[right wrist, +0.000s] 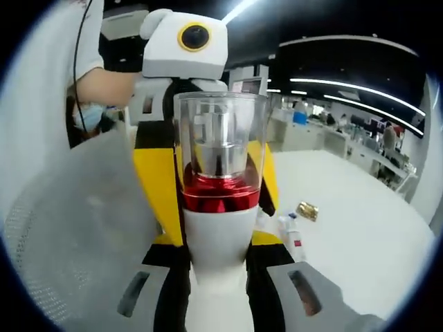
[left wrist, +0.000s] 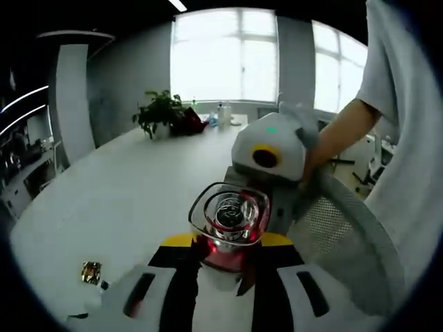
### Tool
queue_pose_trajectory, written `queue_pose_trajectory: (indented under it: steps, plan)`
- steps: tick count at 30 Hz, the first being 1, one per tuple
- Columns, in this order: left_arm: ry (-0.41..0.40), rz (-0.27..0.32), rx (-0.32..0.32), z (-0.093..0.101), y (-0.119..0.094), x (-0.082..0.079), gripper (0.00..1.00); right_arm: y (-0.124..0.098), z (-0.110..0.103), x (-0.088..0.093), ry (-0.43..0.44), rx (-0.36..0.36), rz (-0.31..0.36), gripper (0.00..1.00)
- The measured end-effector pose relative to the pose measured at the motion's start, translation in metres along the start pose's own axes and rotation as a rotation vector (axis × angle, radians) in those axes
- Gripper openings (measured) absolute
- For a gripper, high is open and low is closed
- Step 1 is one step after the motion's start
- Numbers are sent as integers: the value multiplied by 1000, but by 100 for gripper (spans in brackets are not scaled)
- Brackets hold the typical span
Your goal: Arrange the skincare products in the storage area until every visible bottle or jar stands upright without overlapping.
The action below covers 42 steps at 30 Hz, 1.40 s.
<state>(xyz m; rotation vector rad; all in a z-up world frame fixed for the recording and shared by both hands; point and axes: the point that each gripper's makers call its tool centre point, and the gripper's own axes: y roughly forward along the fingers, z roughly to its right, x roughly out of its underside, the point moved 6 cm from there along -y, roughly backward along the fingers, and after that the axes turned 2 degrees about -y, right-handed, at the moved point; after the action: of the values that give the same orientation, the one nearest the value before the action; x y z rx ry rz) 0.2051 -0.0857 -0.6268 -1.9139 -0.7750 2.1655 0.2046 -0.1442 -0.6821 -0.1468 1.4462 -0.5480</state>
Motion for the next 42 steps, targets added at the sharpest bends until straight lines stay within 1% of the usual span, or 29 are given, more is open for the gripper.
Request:
queue_pose_trajectory:
  steps: [7, 13, 16, 18, 30, 31, 36, 42]
  plan:
    - [-37, -33, -17, -14, 17, 19, 27, 11, 8, 22, 20, -33, -40, 29]
    - [-53, -54, -22, -23, 28, 28, 27, 17, 15, 37, 31, -49, -62, 29]
    - [-54, -66, -21, -24, 32, 31, 27, 19, 17, 43, 32, -52, -74, 29]
    - [-69, -74, -25, -26, 34, 35, 27, 20, 18, 46, 29, -57, -85, 29]
    - [-73, -96, -35, -29, 46, 48, 28, 24, 20, 60, 4, -76, -138, 29]
    - [-70, -83, -36, -29, 45, 47, 28, 23, 21, 61, 9, -75, -132, 29]
    - [-64, -60, -35, -32, 49, 46, 28, 21, 24, 63, 12, -58, -136, 30]
    - [-60, -27, -24, -38, 59, 41, 28, 14, 34, 68, 30, -43, -139, 29]
